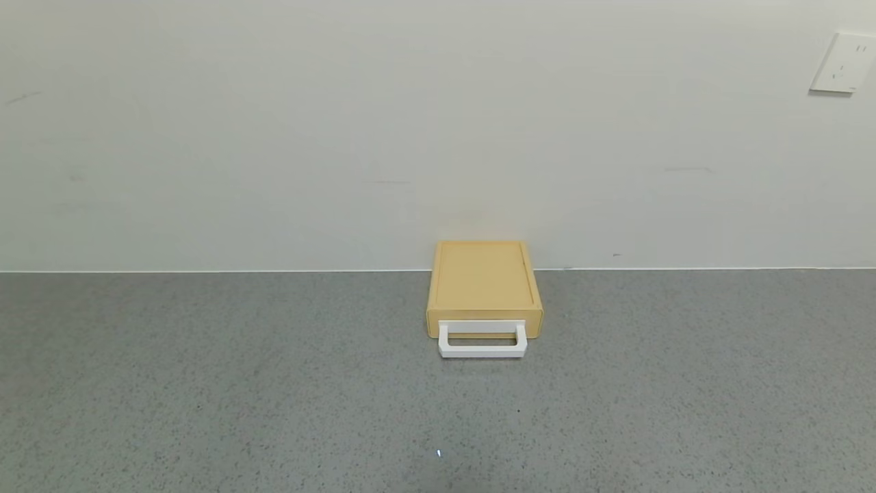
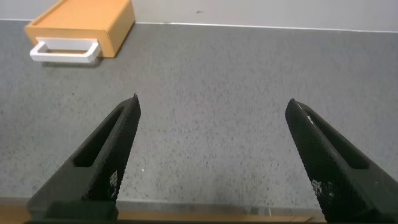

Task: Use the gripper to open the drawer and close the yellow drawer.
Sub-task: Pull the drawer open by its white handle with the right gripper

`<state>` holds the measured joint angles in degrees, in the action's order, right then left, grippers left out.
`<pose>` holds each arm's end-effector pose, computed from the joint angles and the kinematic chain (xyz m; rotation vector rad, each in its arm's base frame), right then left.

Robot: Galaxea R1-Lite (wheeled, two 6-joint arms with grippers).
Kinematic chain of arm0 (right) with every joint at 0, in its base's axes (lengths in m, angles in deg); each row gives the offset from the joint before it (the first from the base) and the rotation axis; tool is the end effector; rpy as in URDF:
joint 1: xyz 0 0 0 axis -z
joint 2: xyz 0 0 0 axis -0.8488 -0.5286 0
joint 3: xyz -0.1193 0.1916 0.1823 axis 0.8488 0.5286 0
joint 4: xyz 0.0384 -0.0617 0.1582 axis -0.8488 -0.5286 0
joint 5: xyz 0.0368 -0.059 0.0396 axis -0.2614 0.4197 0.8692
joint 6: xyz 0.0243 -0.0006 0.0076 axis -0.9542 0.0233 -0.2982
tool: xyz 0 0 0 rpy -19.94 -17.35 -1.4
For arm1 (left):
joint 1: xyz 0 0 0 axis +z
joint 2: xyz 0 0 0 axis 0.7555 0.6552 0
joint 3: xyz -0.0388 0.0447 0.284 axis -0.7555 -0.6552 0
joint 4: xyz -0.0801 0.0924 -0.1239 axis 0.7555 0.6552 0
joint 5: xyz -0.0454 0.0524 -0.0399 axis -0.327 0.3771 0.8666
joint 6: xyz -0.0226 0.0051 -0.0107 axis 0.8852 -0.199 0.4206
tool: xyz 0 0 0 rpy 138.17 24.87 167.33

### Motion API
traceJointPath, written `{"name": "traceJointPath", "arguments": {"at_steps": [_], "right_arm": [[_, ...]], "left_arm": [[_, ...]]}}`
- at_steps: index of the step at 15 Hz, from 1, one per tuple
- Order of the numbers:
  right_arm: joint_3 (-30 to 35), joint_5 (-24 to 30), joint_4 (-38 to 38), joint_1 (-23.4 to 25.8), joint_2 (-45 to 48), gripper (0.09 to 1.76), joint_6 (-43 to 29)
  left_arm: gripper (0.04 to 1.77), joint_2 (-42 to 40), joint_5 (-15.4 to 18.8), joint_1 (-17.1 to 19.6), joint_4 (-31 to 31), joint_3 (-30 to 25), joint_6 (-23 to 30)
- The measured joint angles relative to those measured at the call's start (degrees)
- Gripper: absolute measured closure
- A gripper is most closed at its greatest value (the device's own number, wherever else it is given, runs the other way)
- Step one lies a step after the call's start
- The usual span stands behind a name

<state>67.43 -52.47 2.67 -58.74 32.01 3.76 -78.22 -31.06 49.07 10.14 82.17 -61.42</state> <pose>-0.0318 -0.0001 0.1161 0.0122 0.0545 0.0187 -0.0278 -0.0006 0.0760 0.0413 -0.0038 -0.0262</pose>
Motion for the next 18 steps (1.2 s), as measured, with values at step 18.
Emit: {"name": "traceJointPath", "arguments": {"at_steps": [18], "right_arm": [[-52.8,1.8,-1.3,-25.0,-76.3,0.14,-2.9]], "left_arm": [[0.09,0.0,0.1,0.0,0.0,0.0,-0.1]]}}
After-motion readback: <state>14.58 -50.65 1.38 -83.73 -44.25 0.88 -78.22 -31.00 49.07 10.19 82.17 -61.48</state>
